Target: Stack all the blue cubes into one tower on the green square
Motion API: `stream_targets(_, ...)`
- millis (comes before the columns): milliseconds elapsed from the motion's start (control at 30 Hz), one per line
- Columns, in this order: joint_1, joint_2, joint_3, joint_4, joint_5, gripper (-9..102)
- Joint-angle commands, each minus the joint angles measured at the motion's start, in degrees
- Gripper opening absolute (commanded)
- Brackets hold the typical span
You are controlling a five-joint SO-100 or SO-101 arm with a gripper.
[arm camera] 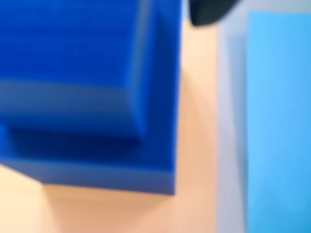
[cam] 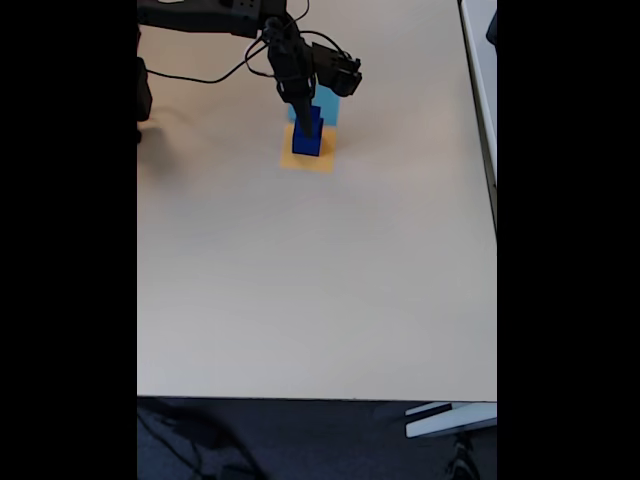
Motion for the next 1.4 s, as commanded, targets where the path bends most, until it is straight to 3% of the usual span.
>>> stream_targets(0,0.53,4.48,-0.44,0.35,0.70,32)
stream_targets(333,0.53,4.31,-0.35,0.35,0.79,28)
stream_targets(1100,0.79,4.48,-1.23,1.14,0.79,6)
stream_targets(1367,-0.62,3.25,-11.07,8.17,0.62,5)
